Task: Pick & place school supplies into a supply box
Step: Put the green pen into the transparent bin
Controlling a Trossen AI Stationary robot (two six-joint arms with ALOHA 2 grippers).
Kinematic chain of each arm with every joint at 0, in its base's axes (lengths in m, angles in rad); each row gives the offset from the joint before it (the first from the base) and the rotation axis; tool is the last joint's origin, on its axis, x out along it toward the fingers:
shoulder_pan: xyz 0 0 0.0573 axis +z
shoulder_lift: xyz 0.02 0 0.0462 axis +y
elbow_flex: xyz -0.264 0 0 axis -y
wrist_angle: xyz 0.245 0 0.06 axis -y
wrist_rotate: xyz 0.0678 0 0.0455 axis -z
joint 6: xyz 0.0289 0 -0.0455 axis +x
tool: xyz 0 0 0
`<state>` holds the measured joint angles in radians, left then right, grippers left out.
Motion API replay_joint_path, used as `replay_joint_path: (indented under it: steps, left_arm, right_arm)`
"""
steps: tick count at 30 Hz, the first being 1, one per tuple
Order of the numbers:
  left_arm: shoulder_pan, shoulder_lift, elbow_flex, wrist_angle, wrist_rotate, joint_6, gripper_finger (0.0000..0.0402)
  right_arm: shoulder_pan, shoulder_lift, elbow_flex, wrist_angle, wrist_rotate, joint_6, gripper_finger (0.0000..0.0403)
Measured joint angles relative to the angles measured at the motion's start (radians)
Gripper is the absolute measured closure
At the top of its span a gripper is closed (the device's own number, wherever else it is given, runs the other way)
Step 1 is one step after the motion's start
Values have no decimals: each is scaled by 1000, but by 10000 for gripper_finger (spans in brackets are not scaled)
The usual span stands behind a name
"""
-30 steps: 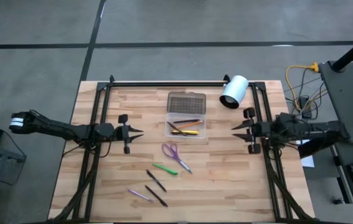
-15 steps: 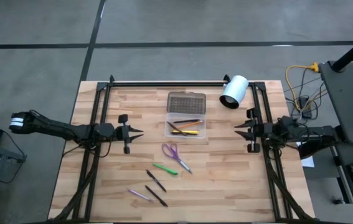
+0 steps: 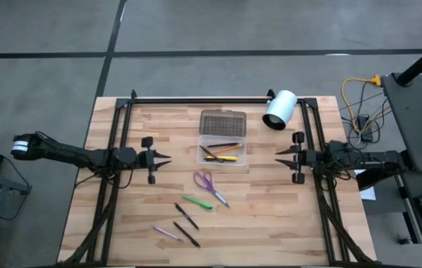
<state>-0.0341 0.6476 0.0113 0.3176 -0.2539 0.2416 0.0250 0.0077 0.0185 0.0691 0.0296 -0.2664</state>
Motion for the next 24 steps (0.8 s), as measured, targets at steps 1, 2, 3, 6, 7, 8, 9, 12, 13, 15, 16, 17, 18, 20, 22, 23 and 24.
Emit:
replay_joint_path:
  steps: [1, 2, 3, 6, 7, 8, 9, 12, 13, 15, 16, 17, 18, 20, 22, 23, 24]
  left_arm:
    - [0, 0, 0, 0, 0, 0, 349]
    - [0, 0, 0, 0, 0, 0, 349]
    - [0, 0, 0, 0, 0, 0, 349]
    - [0, 0, 0, 0, 0, 0, 349]
    - [0, 0, 0, 0, 0, 0, 349]
    - [0, 0, 0, 0, 0, 0, 349]
    - [0, 0, 0, 0, 0, 0, 349]
    - [0, 0, 0, 0, 0, 0, 349]
    - [0, 0, 0, 0, 0, 0, 349]
    - [0, 0, 0, 0, 0, 0, 349]
    - [0, 0, 0, 0, 0, -1, 349]
    - [0, 0, 0, 0, 0, -6, 349]
    - [0, 0, 2, 0, 0, -17, 349]
    - [0, -1, 4, 2, 0, -26, 349]
    - [0, 0, 6, 5, 0, -28, 349]
    - [0, 0, 7, 15, 0, -40, 349]
    - [0, -1, 7, 28, 0, -62, 349]
  right_arm:
    - [0, 0, 0, -9, 0, -4, 319]
    - [0, 0, 0, -22, 0, -13, 321]
    - [0, 0, 0, -40, 0, -22, 322]
    - [0, 5, 0, -83, -3, -48, 328]
    - [0, 13, 2, -86, -4, -55, 330]
    - [0, 20, 3, -89, -3, -56, 331]
    - [0, 24, 4, -92, -3, -55, 333]
    - [0, 42, 4, -92, -2, -34, 335]
    - [0, 49, 4, -92, -3, -32, 334]
    - [0, 58, 4, -92, -3, -39, 332]
    - [0, 63, 4, -91, -2, -47, 330]
    - [0, 67, 4, -92, -2, -49, 329]
    - [0, 70, 4, -92, -2, -48, 327]
    - [0, 75, 4, -91, -2, -48, 324]
    - [0, 80, 4, -92, -2, -48, 321]
    - [1, 81, 4, -92, -2, -48, 320]
    - [1, 81, 4, -92, -2, -48, 319]
